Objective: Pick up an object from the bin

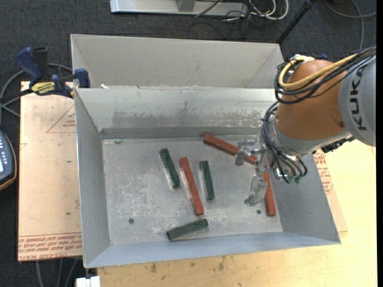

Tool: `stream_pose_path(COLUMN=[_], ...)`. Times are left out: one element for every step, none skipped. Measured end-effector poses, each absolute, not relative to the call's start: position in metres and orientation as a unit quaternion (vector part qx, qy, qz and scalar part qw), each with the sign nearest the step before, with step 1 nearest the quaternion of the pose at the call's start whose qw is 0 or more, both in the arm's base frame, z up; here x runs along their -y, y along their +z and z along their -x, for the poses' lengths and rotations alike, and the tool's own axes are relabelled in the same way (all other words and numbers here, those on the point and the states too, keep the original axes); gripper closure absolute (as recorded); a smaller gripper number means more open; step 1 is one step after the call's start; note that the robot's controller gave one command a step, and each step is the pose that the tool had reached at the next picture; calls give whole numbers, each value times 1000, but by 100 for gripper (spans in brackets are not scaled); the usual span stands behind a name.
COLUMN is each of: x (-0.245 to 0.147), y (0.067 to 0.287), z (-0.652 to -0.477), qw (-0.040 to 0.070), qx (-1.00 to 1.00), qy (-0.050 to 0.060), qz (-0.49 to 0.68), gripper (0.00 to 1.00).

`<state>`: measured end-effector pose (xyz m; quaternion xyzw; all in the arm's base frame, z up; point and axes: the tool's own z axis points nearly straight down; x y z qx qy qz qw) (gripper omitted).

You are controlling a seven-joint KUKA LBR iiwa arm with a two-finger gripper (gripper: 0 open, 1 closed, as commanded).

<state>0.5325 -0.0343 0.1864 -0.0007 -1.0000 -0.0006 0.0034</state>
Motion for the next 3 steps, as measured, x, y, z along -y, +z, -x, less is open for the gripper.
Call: stream_pose_path(x=[-9,-38,-92], y=[140,70,73], z=[-550,-596,-642], qw=[1,0,-4], qx=[997,982,967], qy=[-1,-1,0], qz=[-78,-188,-253], gripper=[0,0,0])
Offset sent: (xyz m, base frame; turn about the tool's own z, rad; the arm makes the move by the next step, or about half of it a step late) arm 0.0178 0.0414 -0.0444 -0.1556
